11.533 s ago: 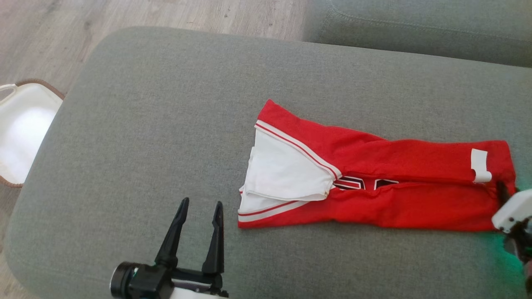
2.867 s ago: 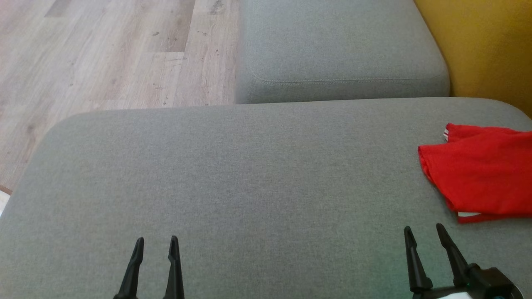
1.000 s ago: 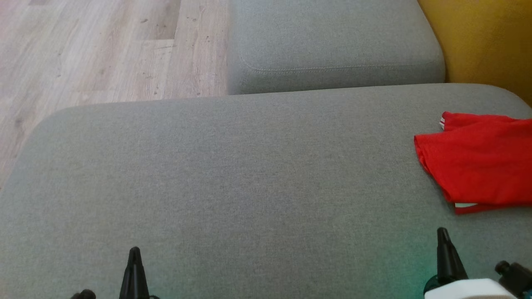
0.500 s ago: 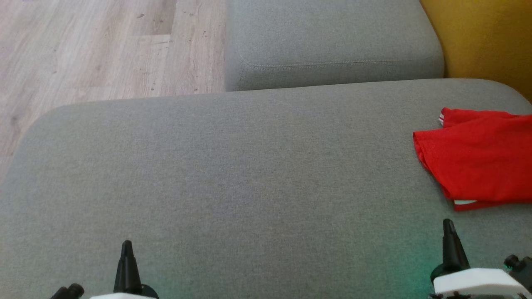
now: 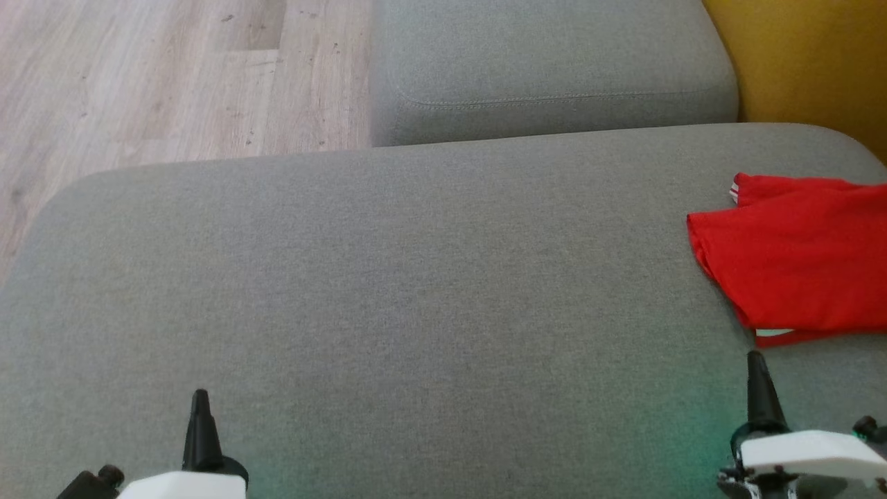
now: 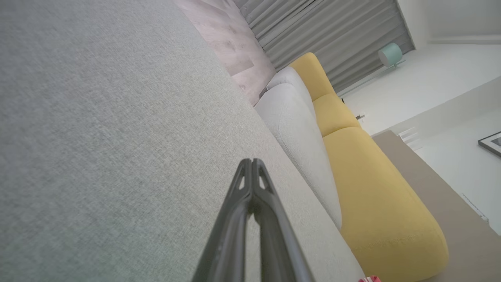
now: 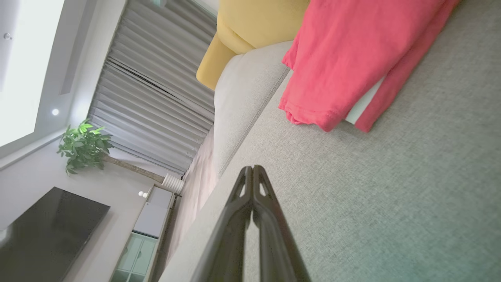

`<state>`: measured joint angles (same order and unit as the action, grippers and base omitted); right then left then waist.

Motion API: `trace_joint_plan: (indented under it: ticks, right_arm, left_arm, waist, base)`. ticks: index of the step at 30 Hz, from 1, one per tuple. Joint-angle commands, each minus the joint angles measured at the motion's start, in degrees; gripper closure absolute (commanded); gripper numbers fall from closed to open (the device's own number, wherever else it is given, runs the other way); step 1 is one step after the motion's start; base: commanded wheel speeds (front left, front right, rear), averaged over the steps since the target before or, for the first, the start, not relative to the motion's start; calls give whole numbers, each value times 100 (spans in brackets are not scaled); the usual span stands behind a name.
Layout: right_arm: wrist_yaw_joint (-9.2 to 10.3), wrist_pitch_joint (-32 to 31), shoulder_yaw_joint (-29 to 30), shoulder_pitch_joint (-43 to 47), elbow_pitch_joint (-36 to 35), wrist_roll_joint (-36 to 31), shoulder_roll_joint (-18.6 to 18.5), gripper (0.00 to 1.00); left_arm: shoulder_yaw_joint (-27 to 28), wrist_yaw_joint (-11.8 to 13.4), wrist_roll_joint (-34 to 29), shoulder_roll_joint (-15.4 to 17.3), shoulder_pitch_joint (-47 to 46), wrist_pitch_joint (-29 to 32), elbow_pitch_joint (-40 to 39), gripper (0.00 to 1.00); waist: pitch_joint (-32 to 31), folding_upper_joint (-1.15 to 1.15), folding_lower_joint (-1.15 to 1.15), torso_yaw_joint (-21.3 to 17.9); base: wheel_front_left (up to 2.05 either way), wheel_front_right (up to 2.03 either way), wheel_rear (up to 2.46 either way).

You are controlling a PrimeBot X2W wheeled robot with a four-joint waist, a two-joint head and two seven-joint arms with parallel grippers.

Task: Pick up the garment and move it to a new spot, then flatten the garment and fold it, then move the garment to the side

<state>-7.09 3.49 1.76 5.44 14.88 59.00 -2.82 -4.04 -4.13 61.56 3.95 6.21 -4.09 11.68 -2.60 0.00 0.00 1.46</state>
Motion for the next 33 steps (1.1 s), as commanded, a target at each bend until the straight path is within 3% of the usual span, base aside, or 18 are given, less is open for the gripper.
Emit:
trace_joint_plan:
  ticks: [1,33]
  right_arm:
    - [-25,-46,-43,-343,-171,168,-127,100]
    - [-35,-581,182,-875,-122,2351,-133,100]
  left_arm:
    - [173,-67,147,80,-332,48,-140,100]
    - [600,-245,2207,69,-920,590,101,100]
  waist:
    - [7,0,0,-4]
    - [186,0,0,-98]
  base:
    - [0,0,0]
    - [0,0,0]
